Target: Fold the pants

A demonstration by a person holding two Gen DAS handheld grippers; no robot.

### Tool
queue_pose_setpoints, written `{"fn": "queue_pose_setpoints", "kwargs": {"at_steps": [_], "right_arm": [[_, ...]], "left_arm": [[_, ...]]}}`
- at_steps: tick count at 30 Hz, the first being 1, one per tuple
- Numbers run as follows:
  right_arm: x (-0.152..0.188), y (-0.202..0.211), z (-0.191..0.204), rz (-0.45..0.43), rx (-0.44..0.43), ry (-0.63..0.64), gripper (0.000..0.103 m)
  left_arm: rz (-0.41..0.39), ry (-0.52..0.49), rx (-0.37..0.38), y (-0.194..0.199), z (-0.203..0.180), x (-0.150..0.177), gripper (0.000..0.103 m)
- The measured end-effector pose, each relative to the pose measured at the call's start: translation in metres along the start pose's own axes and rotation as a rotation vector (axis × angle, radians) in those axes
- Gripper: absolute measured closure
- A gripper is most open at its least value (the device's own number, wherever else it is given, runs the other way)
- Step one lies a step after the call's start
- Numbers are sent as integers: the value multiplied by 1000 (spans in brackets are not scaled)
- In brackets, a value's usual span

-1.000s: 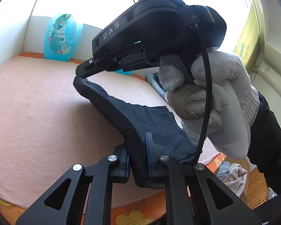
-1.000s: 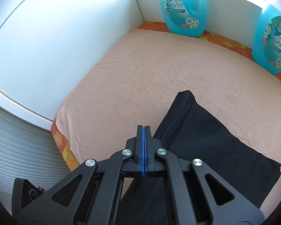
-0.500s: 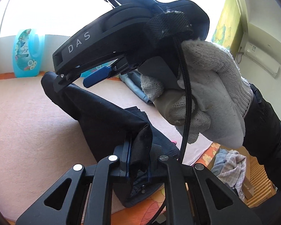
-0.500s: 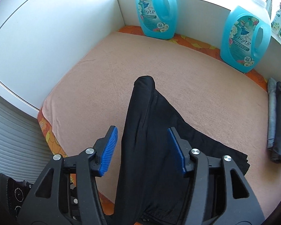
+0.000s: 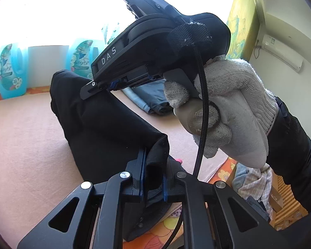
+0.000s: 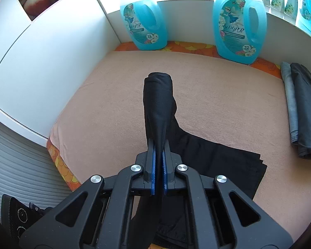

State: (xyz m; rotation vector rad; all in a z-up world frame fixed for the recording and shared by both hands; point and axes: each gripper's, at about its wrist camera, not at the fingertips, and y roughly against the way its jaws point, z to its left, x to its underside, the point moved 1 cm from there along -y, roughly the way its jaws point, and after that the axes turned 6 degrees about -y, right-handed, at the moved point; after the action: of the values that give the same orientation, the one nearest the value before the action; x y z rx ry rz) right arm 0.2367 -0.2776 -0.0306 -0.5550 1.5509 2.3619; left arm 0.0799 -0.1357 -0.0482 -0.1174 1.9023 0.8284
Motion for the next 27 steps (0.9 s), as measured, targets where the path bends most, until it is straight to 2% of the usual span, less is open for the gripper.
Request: {"fn": "queue_pose_setpoints", "kwargs": {"at_steps": [7,10,12,16,19,23,27], "right_arm": [[26,27,-92,-63,-8,-176,99],[47,16,-136,-49,-9,-260,99],[60,4,-161,-34,-17,-312,99],[77,-13,-198,-35,-37,-388,99],[85,-13,-215,-54,-85,-425,99],[87,-11,-208,-70,-112,-383,99],[82,-16,-191,-56,-101,-334,99]], "left_arm": [[54,-39,96,-39,-26,-4,91],[96,24,174,-52,-28,-2,80],[110,28,189,-55,-36,-1,79],[116,6,143,-39,-37,5,75],[113,-4,51,-16,-18,13,73],[145,51,-49,-9,19,26,73],[143,96,-68,-14,33,28,73]]}}
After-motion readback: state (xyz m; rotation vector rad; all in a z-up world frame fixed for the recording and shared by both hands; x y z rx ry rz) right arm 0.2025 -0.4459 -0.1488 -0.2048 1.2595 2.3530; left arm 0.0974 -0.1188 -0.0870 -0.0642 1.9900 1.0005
